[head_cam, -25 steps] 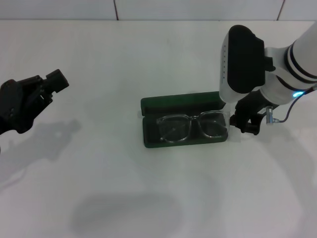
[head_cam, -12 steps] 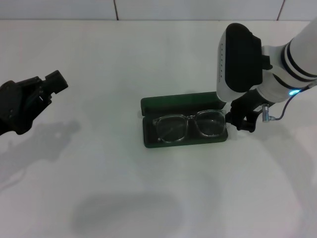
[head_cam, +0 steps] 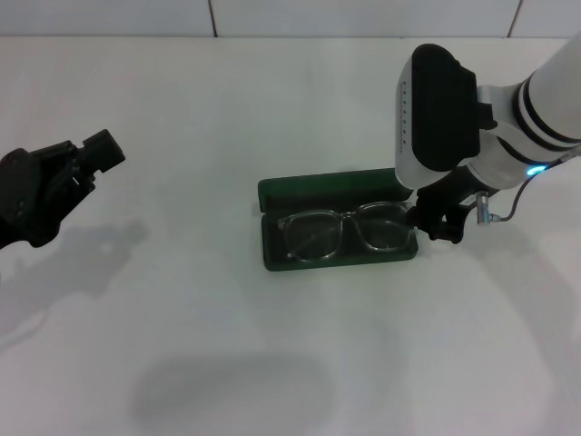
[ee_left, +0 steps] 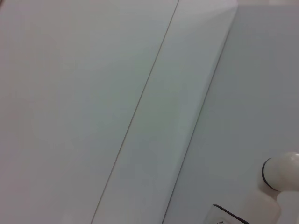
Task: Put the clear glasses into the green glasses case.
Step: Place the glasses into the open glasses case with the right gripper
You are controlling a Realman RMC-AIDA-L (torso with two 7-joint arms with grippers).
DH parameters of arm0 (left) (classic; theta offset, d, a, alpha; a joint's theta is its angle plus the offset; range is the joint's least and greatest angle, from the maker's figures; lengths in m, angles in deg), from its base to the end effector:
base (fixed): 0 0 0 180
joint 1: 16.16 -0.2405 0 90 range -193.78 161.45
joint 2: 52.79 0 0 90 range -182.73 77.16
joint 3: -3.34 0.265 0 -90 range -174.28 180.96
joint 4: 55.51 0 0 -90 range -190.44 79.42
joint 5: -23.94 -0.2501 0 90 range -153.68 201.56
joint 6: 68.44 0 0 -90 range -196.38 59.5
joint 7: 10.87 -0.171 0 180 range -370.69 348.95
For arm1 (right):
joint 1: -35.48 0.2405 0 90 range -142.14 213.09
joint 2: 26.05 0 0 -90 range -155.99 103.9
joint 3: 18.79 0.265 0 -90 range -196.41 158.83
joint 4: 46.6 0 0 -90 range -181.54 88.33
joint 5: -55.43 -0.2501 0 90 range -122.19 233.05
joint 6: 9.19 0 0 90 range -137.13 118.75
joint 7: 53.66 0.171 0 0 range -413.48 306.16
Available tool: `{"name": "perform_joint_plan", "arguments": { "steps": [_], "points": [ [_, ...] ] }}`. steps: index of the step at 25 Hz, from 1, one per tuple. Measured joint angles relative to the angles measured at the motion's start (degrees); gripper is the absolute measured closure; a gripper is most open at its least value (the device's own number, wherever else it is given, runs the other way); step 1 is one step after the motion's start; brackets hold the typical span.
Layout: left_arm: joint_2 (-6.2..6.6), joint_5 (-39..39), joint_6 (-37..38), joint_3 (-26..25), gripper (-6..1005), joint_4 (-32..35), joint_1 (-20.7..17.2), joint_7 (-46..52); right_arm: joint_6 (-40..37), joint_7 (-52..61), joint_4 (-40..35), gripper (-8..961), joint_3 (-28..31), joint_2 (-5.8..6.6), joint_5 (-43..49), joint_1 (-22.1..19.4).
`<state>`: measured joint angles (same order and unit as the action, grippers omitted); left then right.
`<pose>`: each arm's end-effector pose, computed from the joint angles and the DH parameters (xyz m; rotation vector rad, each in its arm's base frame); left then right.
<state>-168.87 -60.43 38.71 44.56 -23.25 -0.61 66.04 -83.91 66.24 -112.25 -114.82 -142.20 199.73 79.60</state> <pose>-0.3069 0.2945 0.0385 -2.3722 -0.6646 -1.3806 0.1496 0.4269 -0.0898 -2.8151 -0.0758 -0.6983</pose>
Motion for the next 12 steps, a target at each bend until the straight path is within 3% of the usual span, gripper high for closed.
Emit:
{"name": "perform_joint_plan", "arguments": {
  "steps": [12],
  "points": [
    [-0.10,0.00,-0.01,0.00,942,0.00,-0.10,0.05,1.31,-1.86,0.71,936,-0.03,-0.02,-2.38,0.00]
  ]
}}
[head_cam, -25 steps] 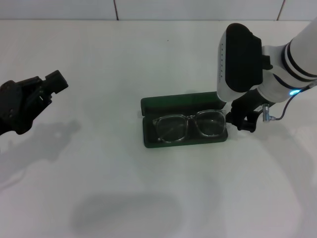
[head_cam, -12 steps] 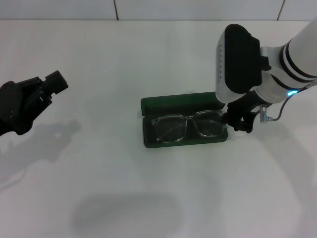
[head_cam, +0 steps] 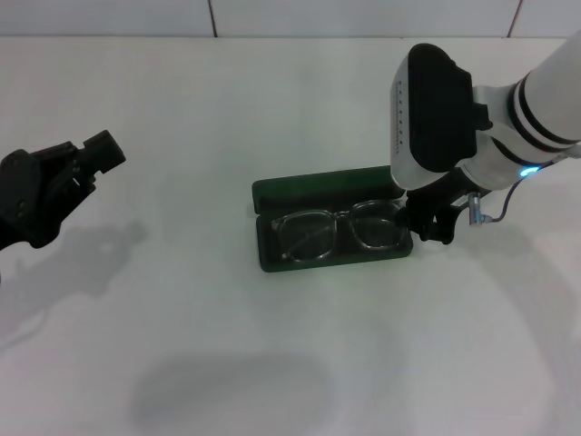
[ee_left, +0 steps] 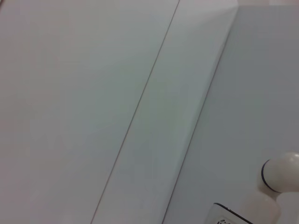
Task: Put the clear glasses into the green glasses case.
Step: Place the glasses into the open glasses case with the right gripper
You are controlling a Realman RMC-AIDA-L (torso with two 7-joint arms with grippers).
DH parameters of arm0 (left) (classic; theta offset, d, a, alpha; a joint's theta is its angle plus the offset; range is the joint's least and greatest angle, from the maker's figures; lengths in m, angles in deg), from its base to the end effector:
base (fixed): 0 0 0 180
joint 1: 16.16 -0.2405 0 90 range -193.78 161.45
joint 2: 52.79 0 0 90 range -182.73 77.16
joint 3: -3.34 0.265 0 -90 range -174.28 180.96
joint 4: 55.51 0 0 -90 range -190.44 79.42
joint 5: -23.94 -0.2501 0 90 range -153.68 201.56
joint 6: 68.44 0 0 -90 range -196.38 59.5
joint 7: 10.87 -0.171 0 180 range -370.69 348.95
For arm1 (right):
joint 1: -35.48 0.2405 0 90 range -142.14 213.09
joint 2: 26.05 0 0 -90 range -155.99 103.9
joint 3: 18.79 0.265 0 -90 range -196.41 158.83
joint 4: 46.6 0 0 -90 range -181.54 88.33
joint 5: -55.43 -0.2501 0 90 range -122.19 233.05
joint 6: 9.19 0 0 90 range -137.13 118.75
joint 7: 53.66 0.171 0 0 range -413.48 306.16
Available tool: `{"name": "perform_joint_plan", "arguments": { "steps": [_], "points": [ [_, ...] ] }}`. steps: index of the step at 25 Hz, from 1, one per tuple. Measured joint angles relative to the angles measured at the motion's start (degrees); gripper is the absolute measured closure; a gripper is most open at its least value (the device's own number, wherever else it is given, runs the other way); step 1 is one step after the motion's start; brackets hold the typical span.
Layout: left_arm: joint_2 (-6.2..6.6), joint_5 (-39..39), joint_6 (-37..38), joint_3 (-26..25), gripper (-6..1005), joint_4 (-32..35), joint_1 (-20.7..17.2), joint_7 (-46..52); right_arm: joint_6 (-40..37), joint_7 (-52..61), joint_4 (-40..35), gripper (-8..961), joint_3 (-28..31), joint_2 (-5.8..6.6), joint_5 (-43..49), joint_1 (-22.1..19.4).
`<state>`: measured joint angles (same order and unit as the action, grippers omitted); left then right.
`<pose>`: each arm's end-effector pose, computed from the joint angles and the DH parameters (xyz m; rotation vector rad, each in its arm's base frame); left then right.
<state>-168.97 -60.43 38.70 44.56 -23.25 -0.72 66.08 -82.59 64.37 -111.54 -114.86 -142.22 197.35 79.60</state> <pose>-0.3071 0.2939 0.0378 -2.3703 -0.6685 -1.3820 0.1463 0.4265 -0.0945 -2.8385 -0.1012 -0.6476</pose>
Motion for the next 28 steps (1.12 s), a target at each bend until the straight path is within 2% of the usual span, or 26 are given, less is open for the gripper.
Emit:
{"name": "perform_joint_plan", "arguments": {
  "steps": [28],
  "points": [
    [-0.10,0.00,0.09,0.00,943,-0.35,-0.36,-0.13,1.44,-3.06,1.67,928,-0.08,-0.02,-3.58,0.33]
  ]
}}
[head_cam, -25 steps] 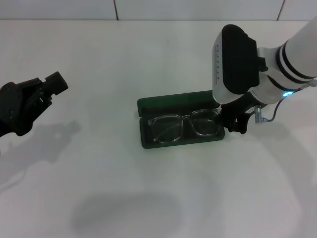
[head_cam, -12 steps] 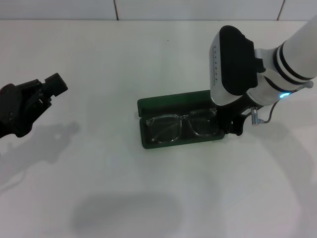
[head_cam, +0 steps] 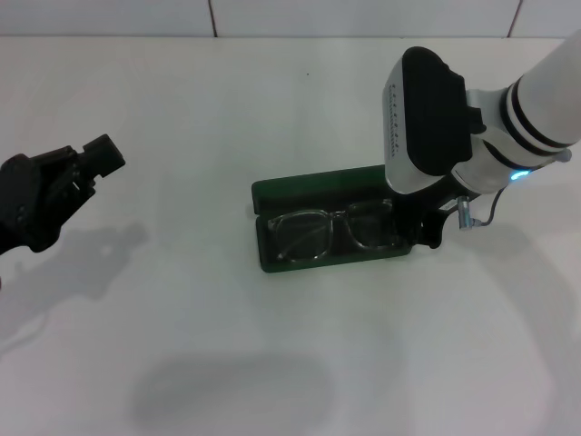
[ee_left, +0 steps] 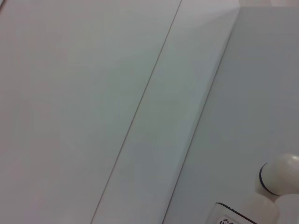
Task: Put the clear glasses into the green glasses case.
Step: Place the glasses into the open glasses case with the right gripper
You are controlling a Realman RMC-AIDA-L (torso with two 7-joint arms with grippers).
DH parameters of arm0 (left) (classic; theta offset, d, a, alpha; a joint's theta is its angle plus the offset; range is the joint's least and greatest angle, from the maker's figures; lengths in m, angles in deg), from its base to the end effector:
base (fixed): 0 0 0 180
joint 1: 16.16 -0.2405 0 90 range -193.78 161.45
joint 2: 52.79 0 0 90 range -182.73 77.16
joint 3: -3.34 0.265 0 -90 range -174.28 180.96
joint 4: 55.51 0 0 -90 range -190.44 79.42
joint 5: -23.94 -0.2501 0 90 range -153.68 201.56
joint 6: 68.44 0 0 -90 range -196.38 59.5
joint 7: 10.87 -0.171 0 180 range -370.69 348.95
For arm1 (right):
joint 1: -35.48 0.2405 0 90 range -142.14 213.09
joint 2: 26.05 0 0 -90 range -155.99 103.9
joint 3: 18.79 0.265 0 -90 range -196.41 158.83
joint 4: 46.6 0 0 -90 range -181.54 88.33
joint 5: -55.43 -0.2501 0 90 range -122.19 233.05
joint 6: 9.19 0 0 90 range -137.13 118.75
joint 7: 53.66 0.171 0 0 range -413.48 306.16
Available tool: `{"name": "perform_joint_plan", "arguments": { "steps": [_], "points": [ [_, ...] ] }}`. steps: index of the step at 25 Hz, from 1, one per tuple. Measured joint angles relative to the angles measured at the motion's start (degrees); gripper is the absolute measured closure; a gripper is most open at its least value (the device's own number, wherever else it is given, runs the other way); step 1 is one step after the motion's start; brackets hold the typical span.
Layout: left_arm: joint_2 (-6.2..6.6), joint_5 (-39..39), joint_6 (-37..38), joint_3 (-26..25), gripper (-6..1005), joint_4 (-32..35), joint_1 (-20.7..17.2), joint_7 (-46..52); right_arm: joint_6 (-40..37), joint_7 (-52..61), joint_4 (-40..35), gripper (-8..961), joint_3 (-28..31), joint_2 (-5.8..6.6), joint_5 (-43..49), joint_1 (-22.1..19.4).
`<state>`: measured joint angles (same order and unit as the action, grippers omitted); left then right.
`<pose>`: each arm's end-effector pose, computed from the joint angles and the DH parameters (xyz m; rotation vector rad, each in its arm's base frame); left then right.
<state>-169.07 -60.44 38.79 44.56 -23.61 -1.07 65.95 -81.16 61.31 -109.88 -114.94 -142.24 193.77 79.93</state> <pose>-0.3089 0.2911 0.0361 -2.3646 -0.6800 -1.3856 0.1431 0.4250 -0.1017 -2.8777 -0.1372 -0.5852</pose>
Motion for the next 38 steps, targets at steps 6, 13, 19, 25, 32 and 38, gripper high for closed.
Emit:
{"name": "perform_joint_plan", "arguments": {
  "steps": [6,13,19,25,32,38],
  "points": [
    [0.00,0.00,0.00,0.00,943,0.00,-0.08,0.00,-1.05,1.94,-3.16,926,0.14,0.15,1.37,-1.08],
    [0.00,0.00,0.00,0.00,943,0.00,0.20,0.04,-2.54,4.58,-8.33,924,0.09,0.06,7.04,-3.90],
    [0.00,0.00,0.00,0.00,943,-0.06,0.37,0.05,-0.78,4.30,-5.66,922,-0.22,0.12,7.61,-3.55],
    [0.00,0.00,-0.01,0.00,943,-0.09,0.46,0.12,2.70,4.05,-4.39,920,-3.28,0.23,7.58,-3.13],
    [0.00,0.00,0.00,0.00,943,-0.09,0.35,0.10,4.70,3.29,-3.12,918,-4.90,0.05,7.57,-2.53],
    [0.00,0.00,0.00,0.00,943,-0.08,0.16,0.03,5.35,3.29,-3.05,916,-5.89,0.04,7.63,-2.41]
  ]
}}
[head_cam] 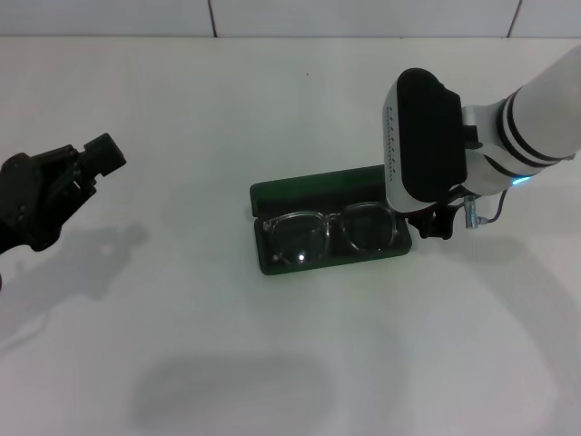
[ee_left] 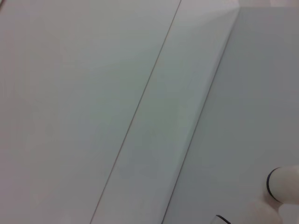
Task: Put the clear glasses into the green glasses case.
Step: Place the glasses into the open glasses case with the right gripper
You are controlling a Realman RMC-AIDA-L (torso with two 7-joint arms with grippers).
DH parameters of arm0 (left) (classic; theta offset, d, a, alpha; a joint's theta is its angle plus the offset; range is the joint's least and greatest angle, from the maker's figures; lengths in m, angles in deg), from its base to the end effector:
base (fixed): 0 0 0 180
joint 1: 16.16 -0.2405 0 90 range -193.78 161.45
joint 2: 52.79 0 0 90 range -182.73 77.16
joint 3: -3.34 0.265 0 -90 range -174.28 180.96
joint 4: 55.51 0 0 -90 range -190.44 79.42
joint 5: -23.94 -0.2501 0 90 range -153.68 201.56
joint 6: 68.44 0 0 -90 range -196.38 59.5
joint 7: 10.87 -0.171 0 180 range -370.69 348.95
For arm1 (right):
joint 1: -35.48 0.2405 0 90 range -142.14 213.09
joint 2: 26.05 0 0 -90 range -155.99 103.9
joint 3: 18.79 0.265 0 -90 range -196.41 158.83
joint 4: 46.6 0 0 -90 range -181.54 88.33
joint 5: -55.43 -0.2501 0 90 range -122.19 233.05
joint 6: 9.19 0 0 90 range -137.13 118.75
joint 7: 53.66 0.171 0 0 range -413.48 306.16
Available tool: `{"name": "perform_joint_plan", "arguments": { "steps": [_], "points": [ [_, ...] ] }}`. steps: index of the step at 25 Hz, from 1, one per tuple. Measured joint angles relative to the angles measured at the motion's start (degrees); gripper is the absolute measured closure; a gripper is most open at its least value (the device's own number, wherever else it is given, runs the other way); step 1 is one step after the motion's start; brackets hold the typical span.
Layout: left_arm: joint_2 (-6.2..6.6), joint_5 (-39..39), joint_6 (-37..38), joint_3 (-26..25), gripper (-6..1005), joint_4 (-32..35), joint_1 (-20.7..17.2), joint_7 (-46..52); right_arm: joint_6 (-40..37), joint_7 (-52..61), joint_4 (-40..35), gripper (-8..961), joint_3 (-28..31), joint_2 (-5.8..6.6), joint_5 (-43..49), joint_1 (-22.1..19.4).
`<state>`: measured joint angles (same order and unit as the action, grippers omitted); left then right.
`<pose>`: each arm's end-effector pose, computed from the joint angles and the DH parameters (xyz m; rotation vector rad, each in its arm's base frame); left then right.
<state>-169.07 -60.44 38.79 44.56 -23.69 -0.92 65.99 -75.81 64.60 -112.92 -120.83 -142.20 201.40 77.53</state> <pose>-0.3083 0.2918 0.0359 -2.3658 -0.6798 -1.3878 0.1525 0.4276 -0.1069 -2.7460 -0.2461 -0.6947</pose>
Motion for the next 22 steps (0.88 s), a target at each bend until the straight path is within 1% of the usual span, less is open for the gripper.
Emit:
{"name": "perform_joint_plan", "arguments": {
  "steps": [8,22],
  "points": [
    [0.00,0.00,0.00,0.00,942,0.00,-0.08,-0.03,0.12,0.00,-0.65,914,-0.33,-0.05,-0.06,-0.07],
    [0.00,0.00,0.00,0.00,943,0.00,-0.04,0.09,1.03,-1.78,-2.46,910,-0.91,-0.03,-1.43,-1.43]
  ]
}}
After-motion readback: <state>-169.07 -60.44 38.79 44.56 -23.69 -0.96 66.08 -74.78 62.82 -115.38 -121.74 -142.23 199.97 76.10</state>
